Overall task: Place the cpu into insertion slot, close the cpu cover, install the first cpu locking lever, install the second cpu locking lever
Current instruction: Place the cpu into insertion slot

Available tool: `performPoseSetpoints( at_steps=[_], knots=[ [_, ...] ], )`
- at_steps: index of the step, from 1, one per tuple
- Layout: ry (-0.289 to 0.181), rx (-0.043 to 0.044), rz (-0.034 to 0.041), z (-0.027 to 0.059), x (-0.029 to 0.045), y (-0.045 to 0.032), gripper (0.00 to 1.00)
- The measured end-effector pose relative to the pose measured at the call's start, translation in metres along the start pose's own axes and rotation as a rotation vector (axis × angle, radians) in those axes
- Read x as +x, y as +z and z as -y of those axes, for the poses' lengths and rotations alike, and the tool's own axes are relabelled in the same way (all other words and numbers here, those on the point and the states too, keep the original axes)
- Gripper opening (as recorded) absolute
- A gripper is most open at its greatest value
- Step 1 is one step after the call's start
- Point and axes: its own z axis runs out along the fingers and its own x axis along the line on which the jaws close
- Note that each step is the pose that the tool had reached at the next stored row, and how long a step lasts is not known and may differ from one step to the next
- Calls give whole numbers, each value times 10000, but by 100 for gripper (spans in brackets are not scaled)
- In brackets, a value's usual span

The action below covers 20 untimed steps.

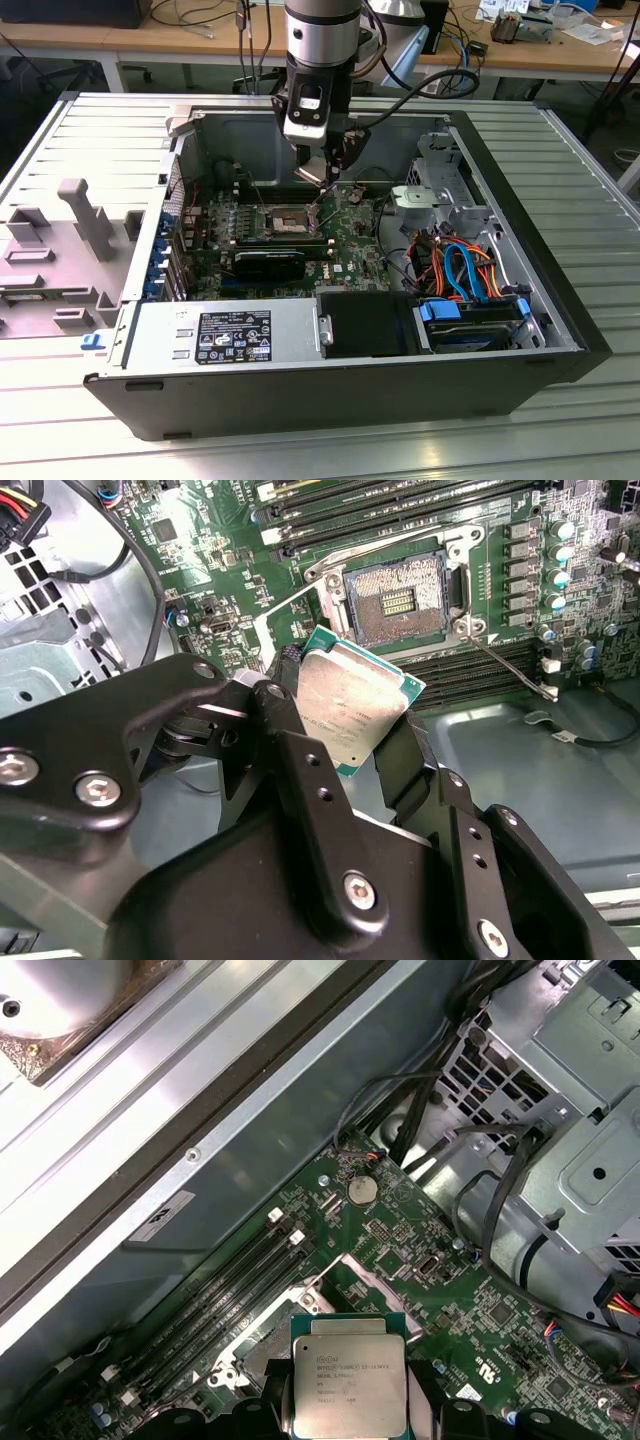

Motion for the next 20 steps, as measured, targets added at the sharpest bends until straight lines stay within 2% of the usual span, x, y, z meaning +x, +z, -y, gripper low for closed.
performPoseSetpoints(
  at_steps=[13,20],
  knots=[
    [176,-3,15,0,0,1,54],
    [447,-9,39,0,0,2,54]
  ],
)
